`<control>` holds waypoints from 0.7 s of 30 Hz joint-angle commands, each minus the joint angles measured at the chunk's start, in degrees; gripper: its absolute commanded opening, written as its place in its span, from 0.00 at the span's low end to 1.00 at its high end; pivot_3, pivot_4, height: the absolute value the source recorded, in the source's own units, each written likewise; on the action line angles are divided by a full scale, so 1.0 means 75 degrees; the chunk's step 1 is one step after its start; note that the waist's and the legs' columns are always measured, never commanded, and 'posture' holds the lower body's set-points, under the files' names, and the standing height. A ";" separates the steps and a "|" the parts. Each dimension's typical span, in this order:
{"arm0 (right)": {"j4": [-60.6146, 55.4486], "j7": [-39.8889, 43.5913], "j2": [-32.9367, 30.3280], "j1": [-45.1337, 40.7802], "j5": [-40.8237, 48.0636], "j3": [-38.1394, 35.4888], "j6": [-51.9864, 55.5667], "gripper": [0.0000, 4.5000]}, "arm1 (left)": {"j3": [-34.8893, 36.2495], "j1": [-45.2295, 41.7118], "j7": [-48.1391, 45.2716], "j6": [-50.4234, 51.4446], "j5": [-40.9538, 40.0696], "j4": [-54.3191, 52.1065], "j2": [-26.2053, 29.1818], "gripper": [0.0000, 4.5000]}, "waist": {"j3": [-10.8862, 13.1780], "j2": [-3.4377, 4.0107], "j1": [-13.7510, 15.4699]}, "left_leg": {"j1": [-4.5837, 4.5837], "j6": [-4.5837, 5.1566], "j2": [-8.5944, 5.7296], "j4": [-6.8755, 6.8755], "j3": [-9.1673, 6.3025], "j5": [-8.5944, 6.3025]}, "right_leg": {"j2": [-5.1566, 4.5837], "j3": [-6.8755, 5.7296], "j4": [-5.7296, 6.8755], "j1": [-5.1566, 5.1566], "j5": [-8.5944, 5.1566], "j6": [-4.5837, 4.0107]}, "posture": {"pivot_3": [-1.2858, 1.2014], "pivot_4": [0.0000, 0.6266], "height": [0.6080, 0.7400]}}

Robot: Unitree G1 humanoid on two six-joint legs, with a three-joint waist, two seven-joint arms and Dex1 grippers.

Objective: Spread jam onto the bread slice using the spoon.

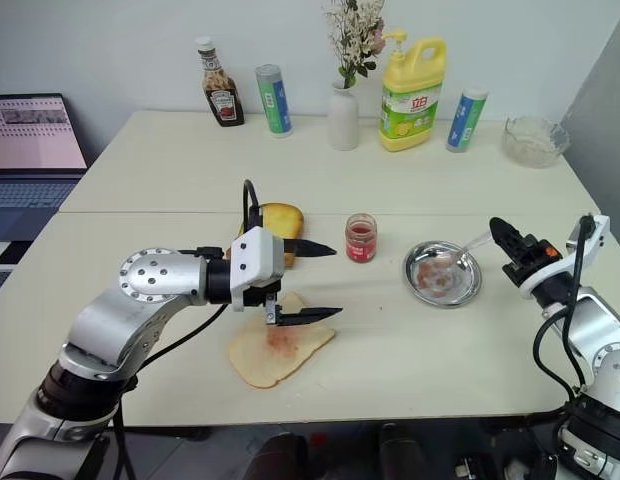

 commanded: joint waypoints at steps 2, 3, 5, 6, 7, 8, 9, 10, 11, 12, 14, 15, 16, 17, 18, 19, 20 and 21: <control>0.0736 0.0510 -0.0292 -0.0177 -0.0626 0.0030 -0.0707 0.00 | -0.0348 -0.0347 0.0008 0.0031 0.0305 0.0128 -0.0289 1.00 | -0.0006 0.0011 -0.0005 | 0.0001 0.0000 0.0000 0.0000 0.0002 0.0000 | 0.0000 0.0001 0.0000 0.0001 0.0000 0.0000 | 0.52 0.24 1.00; 0.0954 0.0618 -0.0323 -0.0246 -0.0774 0.0107 -0.0799 0.00 | -0.0444 -0.0381 -0.0034 0.0088 0.0342 0.0144 -0.0327 1.00 | -0.0008 0.0015 -0.0010 | 0.0002 0.0000 0.0000 -0.0001 0.0003 0.0000 | 0.0000 0.0003 0.0000 0.0000 0.0000 0.0000 | 0.52 0.24 1.00; 0.1209 0.0784 -0.0366 -0.0313 -0.0989 0.0213 -0.0916 0.00 | -0.0570 -0.0418 -0.0060 0.0078 0.0473 0.0140 -0.0366 1.00 | -0.0008 0.0016 -0.0019 | 0.0003 0.0000 0.0001 -0.0002 0.0004 0.0000 | 0.0002 0.0003 0.0001 0.0000 0.0000 0.0000 | 0.52 0.24 1.00; 0.1418 0.0891 -0.0383 -0.0372 -0.1130 0.0286 -0.0981 0.00 | -0.0700 -0.0462 -0.0070 0.0022 0.0616 0.0170 -0.0392 1.00 | -0.0008 0.0017 -0.0018 | 0.0003 0.0000 0.0001 -0.0002 0.0003 0.0000 | 0.0003 0.0003 0.0001 0.0000 0.0000 0.0000 | 0.52 0.24 1.00; 0.1682 0.1037 -0.0418 -0.0442 -0.1325 0.0382 -0.1087 0.00 | -0.0871 -0.0523 -0.0143 -0.0051 0.0751 0.0183 -0.0417 1.00 | -0.0008 0.0017 -0.0019 | 0.0003 0.0000 0.0002 -0.0002 0.0001 0.0000 | 0.0003 0.0002 0.0002 0.0000 0.0000 0.0000 | 0.52 0.24 1.00; 0.1881 0.1157 -0.0443 -0.0500 -0.1477 0.0449 -0.1165 0.00 | -0.0990 -0.0566 -0.0203 -0.0099 0.0847 0.0194 -0.0439 1.00 | -0.0009 0.0019 -0.0013 | 0.0004 0.0000 0.0001 -0.0001 0.0002 0.0000 | 0.0003 0.0003 0.0002 0.0000 0.0001 0.0000 | 0.52 0.24 1.00; 0.2054 0.1270 -0.0453 -0.0574 -0.1591 0.0491 -0.1243 0.00 | -0.1074 -0.0627 -0.0182 -0.0115 0.0931 0.0236 -0.0504 1.00 | -0.0011 0.0022 -0.0007 | 0.0004 0.0000 0.0000 0.0000 0.0002 0.0000 | 0.0003 0.0003 0.0002 0.0001 0.0001 0.0000 | 0.52 0.24 1.00; 0.2155 0.1354 -0.0458 -0.0624 -0.1665 0.0510 -0.1295 0.00 | -0.1107 -0.0662 -0.0161 -0.0121 0.0984 0.0266 -0.0554 1.00 | -0.0011 0.0022 0.0002 | 0.0004 0.0000 -0.0001 0.0000 0.0003 0.0000 | 0.0003 0.0004 0.0002 0.0002 0.0000 0.0000 | 0.52 0.24 1.00; 0.2412 0.1442 -0.0484 -0.0762 -0.1841 0.0586 -0.1406 0.00 | -0.1183 -0.0737 -0.0068 -0.0108 0.1068 0.0319 -0.0706 1.00 | -0.0011 0.0023 0.0012 | 0.0003 0.0000 -0.0001 0.0001 0.0003 0.0000 | 0.0002 0.0004 0.0002 0.0002 0.0001 0.0000 | 0.52 0.24 1.00; 0.2612 0.1519 -0.0503 -0.0866 -0.1982 0.0641 -0.1490 0.00 | -0.1234 -0.0787 -0.0013 -0.0099 0.1137 0.0357 -0.0822 1.00 | -0.0010 0.0025 0.0026 | 0.0004 0.0000 -0.0001 0.0002 0.0003 0.0000 | 0.0002 0.0003 0.0001 0.0003 0.0001 0.0000 | 0.52 0.24 1.00; 0.3057 0.1697 -0.0601 -0.1039 -0.2342 0.0802 -0.1588 0.00 | -0.1283 -0.0867 -0.0017 -0.0077 0.1196 0.0343 -0.0976 1.00 | -0.0010 0.0026 0.0029 | 0.0003 0.0000 -0.0002 0.0003 0.0005 0.0000 | 0.0001 0.0005 0.0001 0.0003 0.0001 0.0001 | 0.52 0.24 1.00; 0.3196 0.1760 -0.0612 -0.1079 -0.2429 0.0815 -0.1603 0.00 | -0.1265 -0.0882 -0.0044 -0.0058 0.1209 0.0336 -0.1000 1.00 | -0.0011 0.0028 0.0029 | 0.0003 0.0000 -0.0002 0.0002 0.0005 0.0000 | 0.0001 0.0004 0.0001 0.0002 0.0001 0.0001 | 0.52 0.24 1.00; 0.3286 0.1821 -0.0619 -0.1101 -0.2499 0.0835 -0.1606 0.00 | -0.1246 -0.0895 -0.0059 -0.0047 0.1228 0.0338 -0.1019 1.00 | -0.0012 0.0028 0.0029 | 0.0004 0.0000 -0.0002 0.0001 0.0005 0.0000 | 0.0001 0.0005 0.0001 0.0002 0.0001 0.0001 | 0.52 0.24 1.00; 0.3336 0.1872 -0.0616 -0.1117 -0.2544 0.0835 -0.1606 0.00 | -0.1233 -0.0900 -0.0065 -0.0041 0.1243 0.0345 -0.1027 1.00 | -0.0012 0.0030 0.0036 | 0.0004 0.0000 -0.0001 0.0000 0.0002 0.0000 | 0.0002 0.0002 0.0001 0.0002 0.0001 0.0001 | 0.52 0.24 1.00; 0.3361 0.1917 -0.0637 -0.1104 -0.2623 0.0876 -0.1594 0.00 | -0.1220 -0.0907 -0.0069 -0.0022 0.1242 0.0334 -0.1030 1.00 | -0.0013 0.0031 0.0038 | 0.0004 0.0000 0.0000 -0.0001 -0.0001 0.0001 | 0.0003 0.0000 0.0001 0.0002 0.0001 0.0001 | 0.52 0.24 1.00; 0.3373 0.1961 -0.0668 -0.1083 -0.2726 0.0930 -0.1605 0.00 | -0.1211 -0.0910 -0.0075 -0.0008 0.1243 0.0323 -0.1028 1.00 | -0.0013 0.0031 0.0038 | 0.0004 0.0000 0.0000 -0.0001 -0.0001 0.0000 | 0.0003 0.0000 0.0001 0.0003 0.0001 0.0001 | 0.52 0.24 1.00; 0.3356 0.2008 -0.0698 -0.1051 -0.2877 0.0995 -0.1697 0.05 | -0.1200 -0.0915 -0.0083 0.0002 0.1240 0.0315 -0.1021 1.00 | -0.0013 0.0031 0.0038 | 0.0004 0.0000 0.0000 0.0000 -0.0001 0.0001 | 0.0003 0.0001 0.0001 0.0003 0.0001 0.0000 | 0.52 0.24 1.00; 0.3344 0.2047 -0.0712 -0.1034 -0.2993 0.1032 -0.1765 0.11 | -0.1192 -0.0918 -0.0088 0.0007 0.1239 0.0311 -0.1016 1.00 | -0.0013 0.0031 0.0039 | 0.0004 0.0000 0.0000 0.0001 0.0001 0.0001 | 0.0002 0.0002 0.0002 0.0003 0.0001 0.0000 | 0.52 0.24 1.00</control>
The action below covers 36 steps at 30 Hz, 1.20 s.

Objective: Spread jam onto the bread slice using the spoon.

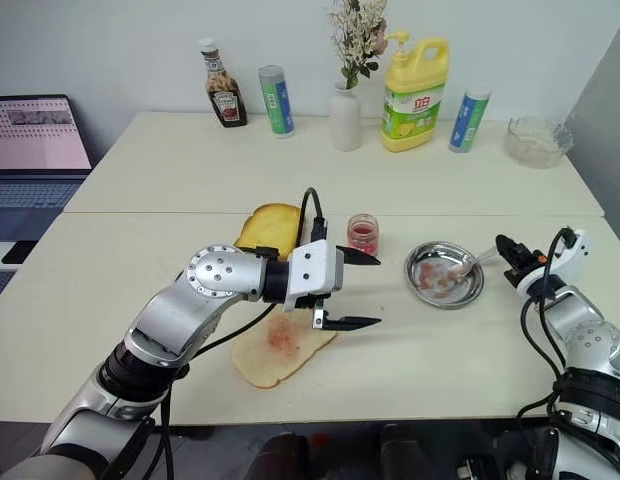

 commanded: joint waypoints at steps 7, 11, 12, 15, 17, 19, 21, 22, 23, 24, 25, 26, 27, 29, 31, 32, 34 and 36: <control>-0.0750 0.0710 -0.0520 0.0479 -0.1300 0.0565 -0.0770 0.62 | 0.0156 -0.0250 -0.0009 -0.0074 0.0087 -0.0058 -0.0022 1.00 | 0.0001 0.0008 0.0011 | 0.0000 0.0000 -0.0002 0.0002 0.0001 0.0000 | -0.0002 0.0000 -0.0001 0.0001 0.0000 0.0001 | 0.52 0.24 1.00; -0.1024 0.0910 -0.0574 0.0652 -0.1617 0.0616 -0.1008 0.92 | 0.0141 -0.0299 -0.0016 -0.0101 0.0117 0.0004 -0.0059 1.00 | 0.0001 0.0008 0.0014 | 0.0003 0.0000 -0.0002 0.0002 0.0000 0.0000 | -0.0001 0.0000 0.0003 0.0001 0.0000 0.0000 | 0.52 0.24 1.00; -0.1182 0.0974 -0.0528 0.0694 -0.1617 0.0593 -0.1086 0.99 | 0.0135 -0.0302 -0.0024 -0.0117 0.0125 0.0013 -0.0062 1.00 | 0.0001 0.0008 0.0014 | 0.0004 0.0000 -0.0002 0.0002 0.0000 0.0000 | -0.0001 0.0000 0.0003 0.0002 0.0000 0.0000 | 0.52 0.24 1.00; -0.1512 0.1211 -0.0479 0.0839 -0.1677 0.0676 -0.1267 0.99 | 0.0123 -0.0293 -0.0033 -0.0161 0.0149 0.0040 -0.0074 1.00 | 0.0001 0.0009 0.0011 | 0.0003 0.0000 -0.0002 0.0003 0.0002 0.0000 | -0.0002 0.0002 0.0003 0.0002 0.0000 0.0000 | 0.52 0.24 1.00; -0.1589 0.1272 -0.0452 0.0881 -0.1729 0.0705 -0.1346 0.99 | 0.0122 -0.0286 -0.0032 -0.0175 0.0156 0.0049 -0.0080 1.00 | 0.0001 0.0009 0.0012 | 0.0003 0.0000 -0.0002 0.0003 0.0001 0.0000 | -0.0002 0.0001 0.0003 0.0002 0.0000 0.0000 | 0.52 0.24 1.00; -0.1764 0.1461 -0.0492 0.0956 -0.1837 0.0848 -0.1435 0.99 | 0.0117 -0.0284 -0.0024 -0.0191 0.0169 0.0067 -0.0090 1.00 | 0.0001 0.0009 0.0014 | 0.0003 0.0000 -0.0002 0.0003 0.0000 0.0000 | -0.0001 0.0000 0.0003 0.0002 0.0000 0.0000 | 0.52 0.24 1.00; -0.1864 0.1628 -0.0556 0.1025 -0.1957 0.0995 -0.1462 0.99 | 0.0120 -0.0284 -0.0013 -0.0209 0.0183 0.0089 -0.0100 1.00 | 0.0001 0.0009 0.0014 | 0.0003 0.0000 -0.0002 0.0003 -0.0001 0.0000 | -0.0002 0.0000 0.0003 0.0003 0.0000 0.0000 | 0.52 0.24 1.00; -0.1865 0.1681 -0.0569 0.1032 -0.2006 0.1025 -0.1504 0.99 | 0.0120 -0.0284 -0.0012 -0.0223 0.0192 0.0100 -0.0102 1.00 | 0.0001 0.0009 0.0014 | 0.0003 -0.0001 -0.0002 0.0004 0.0000 0.0000 | -0.0002 0.0000 0.0003 0.0003 0.0000 0.0000 | 0.52 0.24 1.00; -0.1880 0.1724 -0.0576 0.1040 -0.2059 0.1043 -0.1574 0.99 | 0.0121 -0.0282 -0.0010 -0.0232 0.0200 0.0107 -0.0105 1.00 | 0.0001 0.0009 0.0014 | 0.0004 -0.0001 -0.0002 0.0003 0.0000 0.0000 | -0.0002 0.0000 0.0003 0.0003 0.0000 0.0000 | 0.52 0.24 1.00; -0.1960 0.1831 -0.0605 0.1076 -0.2114 0.1091 -0.1651 0.99 | 0.0119 -0.0276 -0.0013 -0.0247 0.0211 0.0109 -0.0104 1.00 | 0.0001 0.0010 0.0014 | 0.0004 -0.0001 -0.0002 0.0004 0.0000 0.0001 | -0.0002 0.0000 0.0003 0.0003 0.0000 0.0000 | 0.52 0.24 1.00; -0.2046 0.1946 -0.0637 0.1118 -0.2170 0.1144 -0.1707 0.99 | 0.0118 -0.0269 -0.0015 -0.0258 0.0222 0.0109 -0.0106 1.00 | 0.0001 0.0010 0.0017 | 0.0005 -0.0001 -0.0002 0.0004 0.0000 0.0001 | -0.0002 0.0000 0.0004 0.0003 0.0000 0.0000 | 0.52 0.24 1.00; -0.2129 0.2028 -0.0691 0.1176 -0.2298 0.1224 -0.1768 0.99 | 0.0119 -0.0263 -0.0013 -0.0261 0.0227 0.0108 -0.0109 1.00 | 0.0001 0.0010 0.0017 | 0.0004 -0.0001 -0.0002 0.0004 0.0000 0.0001 | -0.0002 -0.0001 0.0004 0.0003 0.0000 0.0000 | 0.52 0.24 1.00; -0.2160 0.2088 -0.0730 0.1219 -0.2455 0.1304 -0.1890 0.99 | 0.0122 -0.0258 -0.0018 -0.0278 0.0234 0.0124 -0.0112 1.00 | 0.0001 0.0010 0.0017 | 0.0004 -0.0001 -0.0002 0.0004 0.0000 0.0001 | -0.0002 0.0000 0.0003 0.0003 0.0000 0.0000 | 0.52 0.24 1.00; -0.2118 0.2053 -0.0761 0.1260 -0.2750 0.1380 -0.2168 0.99 | 0.0118 -0.0239 -0.0023 -0.0304 0.0250 0.0137 -0.0119 1.00 | 0.0001 0.0009 0.0016 | 0.0004 -0.0001 -0.0002 0.0004 0.0000 0.0001 | -0.0002 -0.0001 0.0002 0.0003 0.0000 0.0001 | 0.52 0.24 1.00; -0.2040 0.2004 -0.0754 0.1251 -0.2941 0.1397 -0.2380 0.99 | 0.0111 -0.0228 -0.0028 -0.0328 0.0267 0.0150 -0.0129 1.00 | 0.0001 0.0010 0.0016 | 0.0006 -0.0001 -0.0002 0.0004 0.0001 0.0001 | -0.0002 0.0000 0.0004 0.0003 0.0000 0.0000 | 0.52 0.24 1.00; -0.1960 0.1945 -0.0752 0.1233 -0.3105 0.1412 -0.2550 0.99 | 0.0108 -0.0230 -0.0036 -0.0337 0.0272 0.0161 -0.0136 1.00 | 0.0001 0.0010 0.0016 | 0.0006 -0.0001 -0.0002 0.0004 0.0000 0.0001 | -0.0002 0.0000 0.0005 0.0003 0.0000 0.0000 | 0.52 0.24 1.00; -0.1916 0.1978 -0.0717 0.1223 -0.3237 0.1428 -0.2743 0.99 | 0.0103 -0.0240 -0.0056 -0.0355 0.0285 0.0189 -0.0144 1.00 | 0.0001 0.0010 0.0016 | 0.0006 -0.0001 -0.0002 0.0005 0.0001 0.0001 | -0.0002 0.0000 0.0006 0.0004 0.0000 0.0000 | 0.52 0.24 1.00; -0.2091 0.2200 -0.0695 0.1301 -0.3116 0.1478 -0.2678 0.99 | 0.0098 -0.0250 -0.0071 -0.0370 0.0304 0.0206 -0.0146 1.00 | 0.0001 0.0009 0.0016 | 0.0006 -0.0001 -0.0002 0.0005 0.0001 0.0001 | -0.0002 0.0000 0.0006 0.0003 0.0000 0.0000 | 0.52 0.24 1.00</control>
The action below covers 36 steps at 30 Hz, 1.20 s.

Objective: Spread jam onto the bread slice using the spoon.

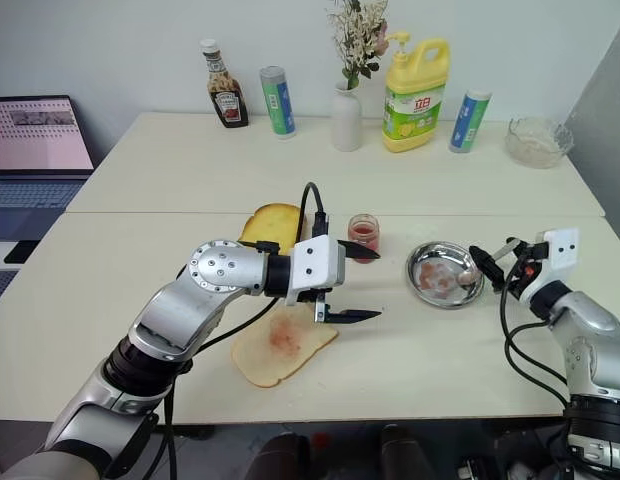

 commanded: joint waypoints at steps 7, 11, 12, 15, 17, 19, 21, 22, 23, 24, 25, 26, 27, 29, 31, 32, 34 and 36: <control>-0.0247 0.0421 -0.0227 0.0159 -0.0596 0.0301 -0.0729 0.99 | 0.0074 -0.0112 -0.0060 -0.0192 0.0079 -0.0077 -0.0060 1.00 | 0.0000 0.0000 0.0002 | 0.0000 0.0000 0.0000 0.0001 -0.0001 0.0000 | 0.0000 0.0000 0.0000 0.0001 0.0000 0.0000 | 0.52 0.24 1.00; -0.0017 0.0335 -0.0294 0.0108 -0.1091 0.0347 -0.1333 0.99 | 0.0072 -0.0113 -0.0070 -0.0226 0.0088 -0.0044 -0.0073 1.00 | 0.0000 0.0000 0.0003 | 0.0001 0.0000 -0.0001 0.0002 -0.0001 0.0000 | 0.0000 -0.0001 0.0001 0.0002 0.0000 0.0000 | 0.52 0.24 1.00; 0.0047 0.0338 -0.0322 0.0098 -0.1207 0.0372 -0.1483 0.99 | 0.0073 -0.0111 -0.0074 -0.0230 0.0091 -0.0042 -0.0074 1.00 | 0.0000 0.0000 0.0003 | 0.0001 0.0000 -0.0001 0.0002 0.0000 0.0000 | -0.0001 -0.0001 0.0000 0.0002 0.0000 0.0000 | 0.52 0.24 1.00; 0.0269 0.0386 -0.0458 0.0091 -0.1691 0.0523 -0.2118 0.99 | 0.0075 -0.0106 -0.0088 -0.0254 0.0103 -0.0020 -0.0083 1.00 | 0.0000 0.0000 0.0001 | 0.0004 0.0000 0.0000 0.0002 0.0001 0.0000 | 0.0000 0.0000 0.0001 0.0002 0.0000 0.0000 | 0.52 0.24 1.00; 0.0514 0.0414 -0.0560 0.0113 -0.2061 0.0687 -0.2657 0.99 | 0.0075 -0.0108 -0.0102 -0.0277 0.0109 0.0007 -0.0090 1.00 | 0.0000 0.0000 0.0001 | 0.0006 0.0000 -0.0001 0.0002 0.0001 0.0000 | 0.0000 0.0001 0.0002 0.0004 0.0000 0.0000 | 0.52 0.24 1.00; 0.0359 0.0650 -0.0426 0.0159 -0.1684 0.0635 -0.2482 0.99 | 0.0083 -0.0105 -0.0123 -0.0303 0.0121 0.0026 -0.0088 1.00 | 0.0000 0.0000 0.0001 | 0.0009 0.0000 -0.0001 0.0002 0.0001 0.0000 | 0.0000 0.0001 0.0002 0.0007 0.0000 0.0000 | 0.52 0.24 1.00; 0.0249 0.0753 -0.0378 0.0179 -0.1558 0.0624 -0.2438 0.99 | 0.0091 -0.0103 -0.0135 -0.0316 0.0130 0.0039 -0.0086 1.00 | 0.0000 0.0000 -0.0001 | 0.0010 -0.0001 0.0000 0.0002 0.0002 0.0000 | 0.0000 0.0002 0.0002 0.0008 0.0000 0.0000 | 0.52 0.24 1.00; 0.0248 0.0752 -0.0397 0.0184 -0.1624 0.0647 -0.2516 0.99 | 0.0094 -0.0102 -0.0139 -0.0318 0.0133 0.0042 -0.0086 1.00 | 0.0000 0.0000 0.0000 | 0.0012 -0.0001 0.0000 0.0002 0.0000 0.0000 | 0.0000 0.0001 0.0002 0.0010 0.0000 0.0000 | 0.52 0.24 1.00; 0.0292 0.0780 -0.0449 0.0203 -0.1771 0.0722 -0.2687 0.99 | 0.0096 -0.0101 -0.0146 -0.0324 0.0140 0.0044 -0.0081 1.00 | 0.0000 0.0000 0.0001 | 0.0013 -0.0001 0.0000 0.0002 0.0000 0.0000 | 0.0000 0.0001 0.0002 0.0012 0.0000 -0.0001 | 0.52 0.24 1.00; 0.0430 0.0745 -0.0525 0.0184 -0.2044 0.0821 -0.3021 0.99 | 0.0102 -0.0105 -0.0161 -0.0342 0.0147 0.0061 -0.0078 1.00 | 0.0000 0.0000 0.0001 | 0.0014 -0.0001 0.0000 0.0002 0.0000 0.0000 | 0.0000 0.0001 0.0002 0.0013 0.0000 -0.0001 | 0.52 0.24 1.00; 0.0527 0.0755 -0.0576 0.0167 -0.2197 0.0889 -0.3240 0.99 | 0.0108 -0.0105 -0.0173 -0.0357 0.0155 0.0072 -0.0076 1.00 | 0.0000 0.0000 0.0001 | 0.0015 -0.0001 -0.0001 0.0002 0.0000 0.0000 | 0.0000 0.0001 0.0002 0.0015 0.0000 0.0000 | 0.52 0.24 1.00; 0.0600 0.0760 -0.0606 0.0151 -0.2295 0.0932 -0.3395 0.99 | 0.0112 -0.0105 -0.0183 -0.0367 0.0161 0.0080 -0.0075 1.00 | 0.0000 0.0000 0.0001 | 0.0019 -0.0001 -0.0001 0.0002 0.0002 0.0000 | -0.0001 0.0002 0.0001 0.0017 0.0000 0.0000 | 0.52 0.24 1.00; 0.0621 0.0770 -0.0545 0.0122 -0.2194 0.0886 -0.3424 0.99 | 0.0117 -0.0105 -0.0189 -0.0369 0.0162 0.0076 -0.0075 1.00 | 0.0000 0.0000 0.0002 | 0.0023 -0.0001 -0.0001 0.0002 0.0003 0.0000 | -0.0001 0.0002 0.0001 0.0020 0.0000 0.0000 | 0.52 0.24 1.00; 0.0563 0.0749 -0.0338 0.0053 -0.1769 0.0695 -0.3158 0.99 | 0.0125 -0.0101 -0.0194 -0.0363 0.0163 0.0059 -0.0073 1.00 | 0.0000 0.0000 0.0000 | 0.0030 -0.0001 -0.0001 0.0002 0.0002 0.0000 | -0.0001 0.0002 0.0001 0.0027 0.0000 0.0000 | 0.52 0.24 1.00; 0.0503 0.0652 -0.0276 -0.0007 -0.1652 0.0613 -0.3032 0.99 | 0.0130 -0.0092 -0.0202 -0.0351 0.0160 0.0033 -0.0065 1.00 | 0.0000 0.0000 -0.0002 | 0.0036 -0.0001 0.0000 0.0001 0.0003 0.0000 | -0.0001 0.0004 0.0002 0.0031 0.0000 -0.0001 | 0.52 0.24 1.00; 0.0467 0.0594 -0.0241 -0.0026 -0.1601 0.0585 -0.2952 0.99 | 0.0135 -0.0092 -0.0201 -0.0353 0.0162 0.0037 -0.0064 1.00 | 0.0000 0.0000 -0.0001 | 0.0037 -0.0001 0.0000 0.0001 0.0004 0.0000 | -0.0001 0.0005 0.0004 0.0032 0.0000 -0.0001 | 0.52 0.24 1.00; 0.0394 0.0567 -0.0255 -0.0017 -0.1578 0.0593 -0.2868 0.99 | 0.0173 -0.0091 -0.0192 -0.0357 0.0155 0.0044 -0.0052 1.00 | 0.0000 0.0000 -0.0001 | 0.0038 -0.0001 -0.0001 0.0001 0.0003 0.0000 | -0.0001 0.0005 0.0004 0.0033 0.0000 -0.0001 | 0.52 0.24 1.00; 0.0310 0.0585 -0.0294 0.0008 -0.1528 0.0610 -0.2794 0.99 | 0.0230 -0.0089 -0.0183 -0.0328 0.0120 0.0038 -0.0040 1.00 | 0.0000 0.0000 0.0001 | 0.0038 -0.0001 -0.0001 0.0001 0.0003 0.0000 | -0.0001 0.0004 0.0004 0.0034 0.0000 -0.0001 | 0.52 0.24 1.00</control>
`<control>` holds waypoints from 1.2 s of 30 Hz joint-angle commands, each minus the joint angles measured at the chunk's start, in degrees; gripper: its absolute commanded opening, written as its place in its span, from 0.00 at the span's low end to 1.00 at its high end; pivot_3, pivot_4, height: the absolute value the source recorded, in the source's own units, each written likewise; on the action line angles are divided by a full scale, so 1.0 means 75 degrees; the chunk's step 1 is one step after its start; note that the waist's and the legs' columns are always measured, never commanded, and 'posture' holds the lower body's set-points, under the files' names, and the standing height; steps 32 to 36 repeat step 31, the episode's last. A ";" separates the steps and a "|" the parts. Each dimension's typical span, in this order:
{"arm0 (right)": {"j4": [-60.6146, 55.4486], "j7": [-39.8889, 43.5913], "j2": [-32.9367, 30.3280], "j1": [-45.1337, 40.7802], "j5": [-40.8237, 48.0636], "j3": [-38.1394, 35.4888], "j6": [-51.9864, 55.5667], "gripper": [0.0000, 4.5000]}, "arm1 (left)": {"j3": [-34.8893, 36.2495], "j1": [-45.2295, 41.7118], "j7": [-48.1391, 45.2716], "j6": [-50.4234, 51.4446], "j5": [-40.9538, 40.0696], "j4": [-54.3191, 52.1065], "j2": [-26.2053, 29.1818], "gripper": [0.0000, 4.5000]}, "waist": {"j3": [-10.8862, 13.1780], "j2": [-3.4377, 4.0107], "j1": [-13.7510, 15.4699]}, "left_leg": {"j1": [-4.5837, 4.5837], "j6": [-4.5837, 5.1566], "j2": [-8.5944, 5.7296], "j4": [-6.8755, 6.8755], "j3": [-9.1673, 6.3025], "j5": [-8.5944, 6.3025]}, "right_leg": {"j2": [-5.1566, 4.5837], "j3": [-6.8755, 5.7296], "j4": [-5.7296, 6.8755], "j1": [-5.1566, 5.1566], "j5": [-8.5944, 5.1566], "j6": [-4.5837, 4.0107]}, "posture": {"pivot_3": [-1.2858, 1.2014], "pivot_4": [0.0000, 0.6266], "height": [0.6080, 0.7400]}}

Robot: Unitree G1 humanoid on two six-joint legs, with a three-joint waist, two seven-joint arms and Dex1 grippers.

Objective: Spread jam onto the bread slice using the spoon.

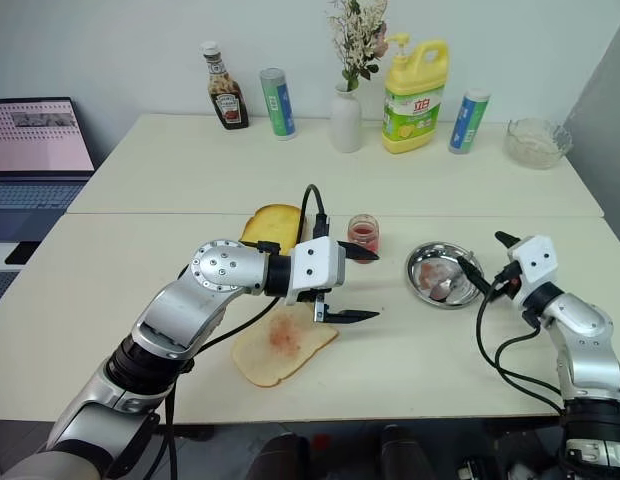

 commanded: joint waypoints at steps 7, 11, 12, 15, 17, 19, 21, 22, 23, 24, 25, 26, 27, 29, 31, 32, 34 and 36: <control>-0.1649 0.0362 -0.0500 0.0325 0.0932 -0.0476 0.1179 0.99 | 0.1285 0.0199 0.0149 0.0278 -0.0682 -0.0408 0.0227 1.00 | 0.0001 0.0001 0.0001 | 0.0001 0.0000 0.0001 -0.0001 -0.0002 0.0000 | 0.0000 -0.0002 0.0000 0.0000 0.0000 0.0000 | 0.52 0.24 1.00; -0.3332 0.0961 -0.1176 0.1056 0.2149 -0.0895 0.2608 0.99 | 0.2342 0.0993 -0.0022 0.0763 -0.1177 -0.0692 0.1133 1.00 | 0.0003 0.0010 -0.0018 | 0.0003 0.0001 0.0005 -0.0007 -0.0004 0.0000 | 0.0001 -0.0002 0.0000 -0.0001 -0.0001 0.0000 | 0.52 0.24 1.00; -0.3626 0.1057 -0.1315 0.1228 0.2383 -0.0985 0.2860 0.99 | 0.2470 0.1205 -0.0070 0.0747 -0.1157 -0.0721 0.1388 1.00 | 0.0003 0.0009 -0.0020 | 0.0006 0.0001 0.0008 -0.0009 -0.0004 -0.0001 | 0.0002 -0.0002 0.0002 0.0000 -0.0001 0.0000 | 0.52 0.24 1.00; -0.4485 0.1433 -0.1686 0.1834 0.2900 -0.1185 0.3402 0.99 | 0.2889 0.2070 -0.0259 0.0433 -0.0920 -0.0766 0.2293 1.00 | 0.0003 0.0006 -0.0002 | 0.0013 0.0001 0.0008 -0.0007 -0.0007 -0.0001 | 0.0003 -0.0007 0.0001 0.0010 -0.0001 0.0001 | 0.52 0.24 1.00; -0.4900 0.1679 -0.1900 0.2212 0.2986 -0.1203 0.3530 0.99 | 0.3098 0.2649 -0.0386 0.0146 -0.0743 -0.0753 0.2818 1.00 | 0.0003 0.0006 0.0002 | 0.0014 0.0001 0.0008 -0.0007 -0.0004 -0.0001 | 0.0001 -0.0005 -0.0004 0.0011 -0.0003 0.0003 | 0.52 0.24 1.00; -0.5252 0.2031 -0.2151 0.2593 0.3044 -0.1103 0.3632 0.99 | 0.3395 0.3264 -0.0500 -0.0225 -0.0700 -0.0552 0.3150 1.00 | 0.0005 0.0005 0.0006 | 0.0015 0.0001 0.0007 -0.0007 0.0000 -0.0001 | -0.0003 -0.0005 -0.0008 0.0012 -0.0007 0.0007 | 0.52 0.24 1.00; -0.5478 0.2282 -0.2293 0.2809 0.3093 -0.0983 0.3682 0.99 | 0.3596 0.3730 -0.0570 -0.0580 -0.0645 -0.0343 0.3344 1.00 | 0.0005 0.0003 0.0010 | 0.0017 0.0001 0.0005 -0.0007 0.0006 -0.0001 | -0.0010 -0.0003 -0.0008 0.0013 -0.0010 0.0011 | 0.52 0.24 1.00; -0.5597 0.2380 -0.2350 0.2881 0.3091 -0.0865 0.3708 0.99 | 0.3704 0.4055 -0.0639 -0.0872 -0.0539 -0.0220 0.3482 1.00 | 0.0004 0.0003 0.0010 | 0.0018 0.0001 0.0005 -0.0005 0.0006 -0.0001 | -0.0010 -0.0003 -0.0009 0.0013 -0.0016 0.0020 | 0.52 0.24 1.00; -0.5641 0.2434 -0.2368 0.2898 0.3059 -0.0776 0.3693 0.99 | 0.3770 0.4297 -0.0684 -0.1039 -0.0476 -0.0175 0.3583 1.00 | 0.0004 0.0002 0.0010 | 0.0020 0.0001 0.0006 -0.0005 0.0010 -0.0001 | -0.0010 -0.0001 -0.0008 0.0013 -0.0019 0.0026 | 0.52 0.24 1.00; -0.5661 0.2465 -0.2369 0.2892 0.3042 -0.0692 0.3692 0.99 | 0.3907 0.4548 -0.0708 -0.0999 -0.0555 -0.0224 0.3634 1.00 | 0.0004 -0.0001 0.0008 | 0.0027 0.0001 0.0007 -0.0005 0.0011 -0.0001 | -0.0009 -0.0001 -0.0008 0.0018 -0.0021 0.0027 | 0.52 0.24 1.00; -0.5639 0.2495 -0.2366 0.2873 0.3037 -0.0651 0.3693 0.99 | 0.3994 0.4696 -0.0718 -0.0963 -0.0639 -0.0286 0.3650 1.00 | 0.0004 -0.0002 0.0006 | 0.0032 0.0001 0.0008 -0.0006 0.0012 -0.0001 | -0.0009 0.0000 -0.0008 0.0019 -0.0023 0.0029 | 0.52 0.24 1.00; -0.5608 0.2530 -0.2362 0.2852 0.3004 -0.0599 0.3663 0.99 | 0.4068 0.4838 -0.0719 -0.0999 -0.0655 -0.0334 0.3676 1.00 | 0.0004 -0.0003 0.0006 | 0.0033 0.0001 0.0009 -0.0006 0.0015 -0.0001 | -0.0009 0.0001 -0.0007 0.0019 -0.0023 0.0029 | 0.52 0.24 1.00; -0.5589 0.2578 -0.2374 0.2844 0.2972 -0.0542 0.3632 0.99 | 0.4134 0.4974 -0.0740 -0.1056 -0.0647 -0.0364 0.3711 1.00 | 0.0005 -0.0003 0.0007 | 0.0033 0.0001 0.0009 -0.0005 0.0016 -0.0001 | -0.0009 0.0002 -0.0007 0.0019 -0.0023 0.0029 | 0.52 0.24 1.00; -0.5546 0.2728 -0.2422 0.2834 0.2876 -0.0420 0.3541 0.99 | 0.4245 0.5170 -0.0790 -0.1127 -0.0675 -0.0379 0.3744 1.00 | 0.0003 -0.0007 0.0009 | 0.0033 0.0001 0.0008 -0.0004 0.0018 -0.0001 | -0.0010 0.0002 -0.0007 0.0019 -0.0023 0.0029 | 0.52 0.24 1.00; -0.5491 0.2850 -0.2458 0.2803 0.2770 -0.0295 0.3437 0.99 | 0.4371 0.5339 -0.0823 -0.1053 -0.0796 -0.0432 0.3730 1.00 | 0.0004 -0.0007 0.0012 | 0.0032 0.0001 0.0008 -0.0005 0.0017 -0.0001 | -0.0010 0.0002 -0.0007 0.0019 -0.0023 0.0029 | 0.52 0.24 1.00; -0.5491 0.2850 -0.2458 0.2803 0.2770 -0.0295 0.3437 0.99 | 0.4371 0.5339 -0.0823 -0.1053 -0.0796 -0.0432 0.3730 1.00 | 0.0004 -0.0007 0.0012 | 0.0032 0.0001 0.0008 -0.0005 0.0017 -0.0001 | -0.0010 0.0002 -0.0007 0.0019 -0.0023 0.0029 | 0.52 0.24 1.00; -0.5491 0.2850 -0.2458 0.2803 0.2770 -0.0295 0.3437 0.99 | 0.4371 0.5339 -0.0823 -0.1053 -0.0796 -0.0432 0.3730 1.00 | 0.0004 -0.0007 0.0012 | 0.0032 0.0001 0.0008 -0.0005 0.0017 -0.0001 | -0.0010 0.0002 -0.0007 0.0019 -0.0023 0.0029 | 0.52 0.24 1.00; -0.5491 0.2850 -0.2458 0.2803 0.2770 -0.0295 0.3437 0.99 | 0.4371 0.5339 -0.0823 -0.1053 -0.0796 -0.0432 0.3730 1.00 | 0.0004 -0.0007 0.0012 | 0.0032 0.0001 0.0008 -0.0005 0.0017 -0.0001 | -0.0010 0.0002 -0.0007 0.0019 -0.0023 0.0029 | 0.52 0.24 1.00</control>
